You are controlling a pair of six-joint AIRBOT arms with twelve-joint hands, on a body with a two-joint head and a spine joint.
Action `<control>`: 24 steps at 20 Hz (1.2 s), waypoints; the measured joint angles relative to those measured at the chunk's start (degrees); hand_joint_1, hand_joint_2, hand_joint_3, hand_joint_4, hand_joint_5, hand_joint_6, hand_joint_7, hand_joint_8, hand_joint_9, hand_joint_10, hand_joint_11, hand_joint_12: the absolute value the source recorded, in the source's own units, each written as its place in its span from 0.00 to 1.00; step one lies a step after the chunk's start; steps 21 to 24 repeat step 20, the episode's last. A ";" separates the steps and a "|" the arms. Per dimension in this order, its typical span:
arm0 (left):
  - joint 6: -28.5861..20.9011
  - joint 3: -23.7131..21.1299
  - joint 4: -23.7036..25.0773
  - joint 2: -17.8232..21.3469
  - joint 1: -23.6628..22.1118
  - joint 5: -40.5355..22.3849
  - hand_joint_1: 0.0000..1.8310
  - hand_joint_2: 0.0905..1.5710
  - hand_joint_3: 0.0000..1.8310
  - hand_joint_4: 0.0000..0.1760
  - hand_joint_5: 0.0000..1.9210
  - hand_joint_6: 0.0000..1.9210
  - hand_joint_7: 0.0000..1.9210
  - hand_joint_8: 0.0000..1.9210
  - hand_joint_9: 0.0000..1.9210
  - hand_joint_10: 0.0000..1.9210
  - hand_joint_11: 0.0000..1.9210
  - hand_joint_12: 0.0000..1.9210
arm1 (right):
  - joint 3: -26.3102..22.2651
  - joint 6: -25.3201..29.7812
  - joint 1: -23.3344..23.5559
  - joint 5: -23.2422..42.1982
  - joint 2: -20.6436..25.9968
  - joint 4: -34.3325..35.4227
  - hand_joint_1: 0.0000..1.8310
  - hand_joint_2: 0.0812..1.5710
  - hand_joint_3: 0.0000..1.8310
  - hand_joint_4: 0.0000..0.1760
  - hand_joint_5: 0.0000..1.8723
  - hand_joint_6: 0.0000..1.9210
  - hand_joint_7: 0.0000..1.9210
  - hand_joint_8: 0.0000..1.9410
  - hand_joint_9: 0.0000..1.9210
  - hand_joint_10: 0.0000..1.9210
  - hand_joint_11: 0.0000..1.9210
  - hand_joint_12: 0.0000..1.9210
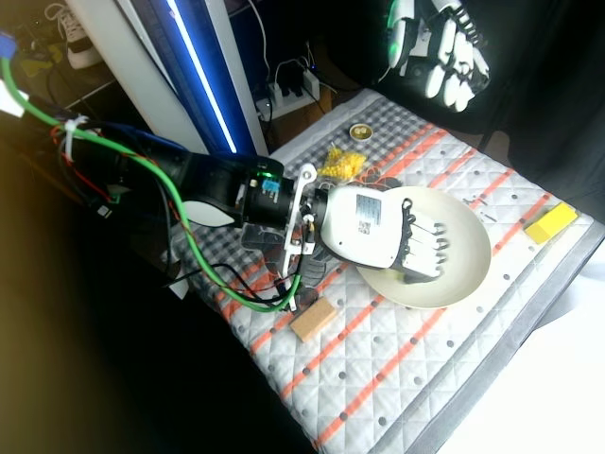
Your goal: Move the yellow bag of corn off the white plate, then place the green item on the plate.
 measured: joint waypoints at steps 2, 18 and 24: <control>-0.09 0.28 0.00 -0.17 0.00 -0.02 0.44 0.84 0.00 0.00 0.30 0.00 0.18 0.00 0.10 0.13 0.00 0.79 | -3.69 0.00 0.00 1.03 1.86 -0.17 0.21 0.73 0.00 0.24 0.00 0.00 0.00 0.00 0.00 0.00 0.00 0.00; -12.48 2.25 -5.33 1.51 3.28 -13.29 0.24 0.71 0.00 0.45 0.00 0.00 0.00 0.00 0.00 0.00 0.00 0.00 | -32.48 0.02 -21.03 46.99 35.82 2.89 0.26 0.68 0.00 0.52 0.00 0.00 0.00 0.00 0.00 0.00 0.00 0.00; -14.12 2.58 -6.23 1.31 4.13 -16.06 0.17 0.68 0.00 0.70 0.00 0.00 0.00 0.00 0.00 0.00 0.00 0.00 | -33.20 0.04 -22.97 50.01 36.61 4.24 0.27 0.67 0.00 0.41 0.00 0.00 0.00 0.00 0.00 0.00 0.00 0.00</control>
